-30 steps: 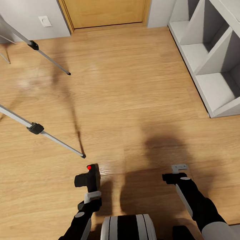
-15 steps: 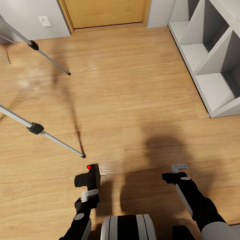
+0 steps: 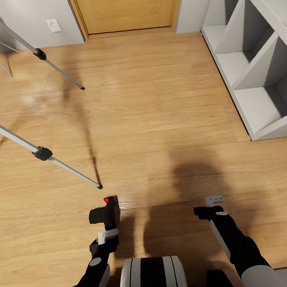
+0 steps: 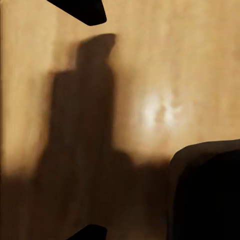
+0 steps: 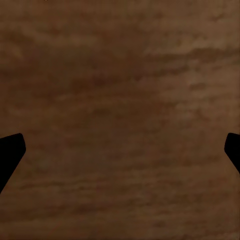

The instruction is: Attach the digital camera to the camera tripod in the bedroom.

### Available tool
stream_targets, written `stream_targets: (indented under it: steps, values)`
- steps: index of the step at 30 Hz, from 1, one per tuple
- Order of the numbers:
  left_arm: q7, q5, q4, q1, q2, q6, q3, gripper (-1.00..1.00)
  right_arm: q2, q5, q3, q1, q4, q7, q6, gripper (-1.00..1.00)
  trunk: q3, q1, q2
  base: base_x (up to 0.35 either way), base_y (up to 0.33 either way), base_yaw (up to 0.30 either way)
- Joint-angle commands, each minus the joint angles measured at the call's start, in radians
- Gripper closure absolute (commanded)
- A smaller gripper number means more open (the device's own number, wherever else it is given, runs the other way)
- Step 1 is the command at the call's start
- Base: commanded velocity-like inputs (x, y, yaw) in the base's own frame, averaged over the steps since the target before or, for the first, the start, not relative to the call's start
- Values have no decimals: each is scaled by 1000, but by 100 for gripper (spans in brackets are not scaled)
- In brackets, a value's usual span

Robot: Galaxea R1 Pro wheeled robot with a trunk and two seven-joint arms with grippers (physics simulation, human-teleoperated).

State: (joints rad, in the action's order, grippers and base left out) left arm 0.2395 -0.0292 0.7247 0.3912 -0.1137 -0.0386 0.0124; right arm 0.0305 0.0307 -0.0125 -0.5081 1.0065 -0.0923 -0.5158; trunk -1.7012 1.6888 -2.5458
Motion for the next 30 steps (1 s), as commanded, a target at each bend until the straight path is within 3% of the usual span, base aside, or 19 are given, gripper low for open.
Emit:
stream_targets:
  steps: [1, 11, 18, 30]
  values:
    - [4, -3, 0, 0, 0, -1, 1, -100, 0, 3, 1, 0, 1, -1, -6, -100, -1, 0, 0, 0, 0, 0]
    - [4, -3, -13, 2, -4, 30, 1, -100, 0, 3, 1, 0, 1, -1, -6, -100, -1, 0, 0, 0, 0, 0]
    - [4, 1, -14, 28, -28, 33, 1, -100, 0, 3, 0, 0, 1, -1, 3, -100, -1, 0, 0, 0, 0, 0]
    - [4, 52, -9, 41, -46, 33, 1, -100, 0, 3, 0, 0, 1, -1, 9, -100, -1, 0, 0, 0, 0, 0]
